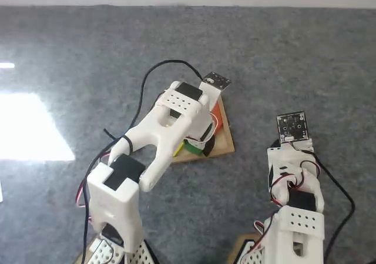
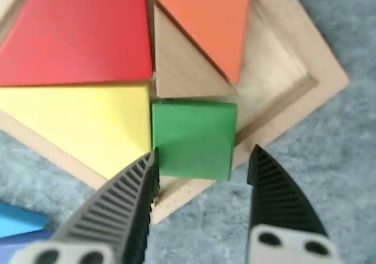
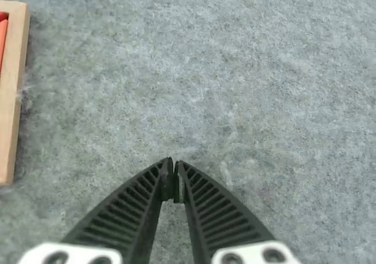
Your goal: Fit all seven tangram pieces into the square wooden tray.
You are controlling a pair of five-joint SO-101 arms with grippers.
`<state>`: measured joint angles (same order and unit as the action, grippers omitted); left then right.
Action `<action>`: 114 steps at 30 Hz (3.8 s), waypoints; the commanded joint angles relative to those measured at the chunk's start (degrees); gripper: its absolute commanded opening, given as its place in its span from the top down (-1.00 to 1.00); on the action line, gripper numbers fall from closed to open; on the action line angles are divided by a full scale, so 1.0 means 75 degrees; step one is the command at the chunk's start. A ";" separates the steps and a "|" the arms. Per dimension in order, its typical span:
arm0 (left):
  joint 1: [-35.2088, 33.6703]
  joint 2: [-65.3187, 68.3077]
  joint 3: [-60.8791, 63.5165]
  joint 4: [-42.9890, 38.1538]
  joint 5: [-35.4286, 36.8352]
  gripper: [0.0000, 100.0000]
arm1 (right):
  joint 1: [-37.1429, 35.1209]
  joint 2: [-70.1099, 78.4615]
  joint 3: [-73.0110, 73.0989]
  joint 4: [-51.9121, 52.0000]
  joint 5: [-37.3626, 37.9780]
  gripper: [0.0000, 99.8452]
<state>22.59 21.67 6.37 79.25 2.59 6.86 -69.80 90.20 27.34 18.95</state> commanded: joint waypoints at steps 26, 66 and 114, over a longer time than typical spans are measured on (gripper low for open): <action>-0.0270 0.0856 -0.0955 -0.0234 -0.0844 0.54 | 0.0076 -0.0205 -0.0070 -0.0193 0.0070 0.99; -0.0774 -0.1723 0.2104 -0.1301 -0.2051 0.60 | 0.0064 -0.0205 -0.0070 -0.0193 0.0082 0.99; -0.4782 -0.2438 0.2561 -0.1032 -0.3001 0.60 | 0.0076 -0.0205 -0.0070 -0.0193 0.0082 0.99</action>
<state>-10.11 6.55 26.15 73.19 -20.44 6.86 -69.80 90.20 27.34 18.95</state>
